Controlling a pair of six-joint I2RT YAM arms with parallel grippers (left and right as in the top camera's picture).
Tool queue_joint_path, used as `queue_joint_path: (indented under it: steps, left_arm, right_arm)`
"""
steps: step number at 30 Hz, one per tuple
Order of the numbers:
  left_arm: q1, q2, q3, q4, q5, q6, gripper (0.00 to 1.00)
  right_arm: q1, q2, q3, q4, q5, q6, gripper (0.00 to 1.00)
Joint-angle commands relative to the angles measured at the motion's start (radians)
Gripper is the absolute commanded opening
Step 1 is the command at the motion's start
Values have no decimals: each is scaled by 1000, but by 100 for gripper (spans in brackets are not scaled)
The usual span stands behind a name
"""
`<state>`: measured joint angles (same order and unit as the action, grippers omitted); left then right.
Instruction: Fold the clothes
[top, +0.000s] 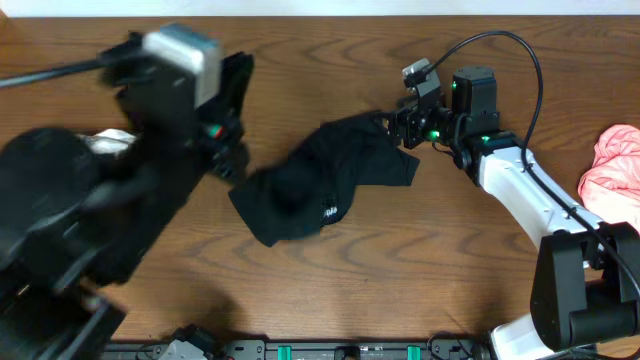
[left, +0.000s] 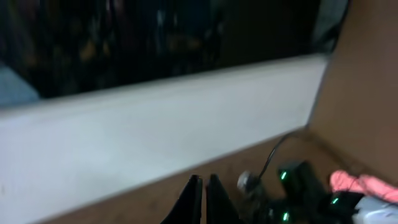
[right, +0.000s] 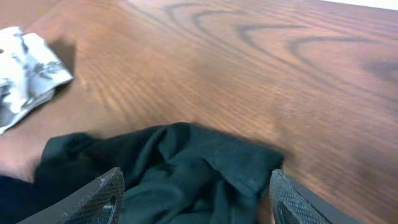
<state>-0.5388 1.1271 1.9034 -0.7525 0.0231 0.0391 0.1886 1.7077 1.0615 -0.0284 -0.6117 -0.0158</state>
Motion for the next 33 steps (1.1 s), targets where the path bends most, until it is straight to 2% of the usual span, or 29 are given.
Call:
queue_joint_path:
  steps: [1,4,7,10,12,16,19,24,30,33]
  left_arm:
    - [-6,2,43,-5,14,39,6]
    - [-6,14,43,-71,14,31,6]
    - [-6,66,43,-238,14,-6,7]
    - [-6,155,30,-417,14,-18,21]
    - [-6,228,6,-521,14,-18,27]
    - [-6,380,-75,-638,7,-40,29]
    - [-5,472,-164,-624,-70,-98,29]
    - [2,538,-349,-451,-83,-175,30]
    - [-23,539,-561,-294,-83,-161,39]
    - [-49,539,-644,-206,-37,-80,43]
  right_arm:
    - [10,-8,12,-19,-66,-46,72]
    - [13,-8,12,-58,-16,-45,72]
    - [16,-8,12,-106,41,-40,73]
    - [22,-8,12,-146,129,1,75]
    - [24,-8,12,-164,170,17,75]
    - [23,-8,12,-174,226,56,78]
    - [15,-8,12,-190,287,76,79]
    - [-30,-8,12,-259,369,129,81]
    - [-130,-8,12,-299,373,135,85]
    - [-196,-8,12,-303,367,143,86]
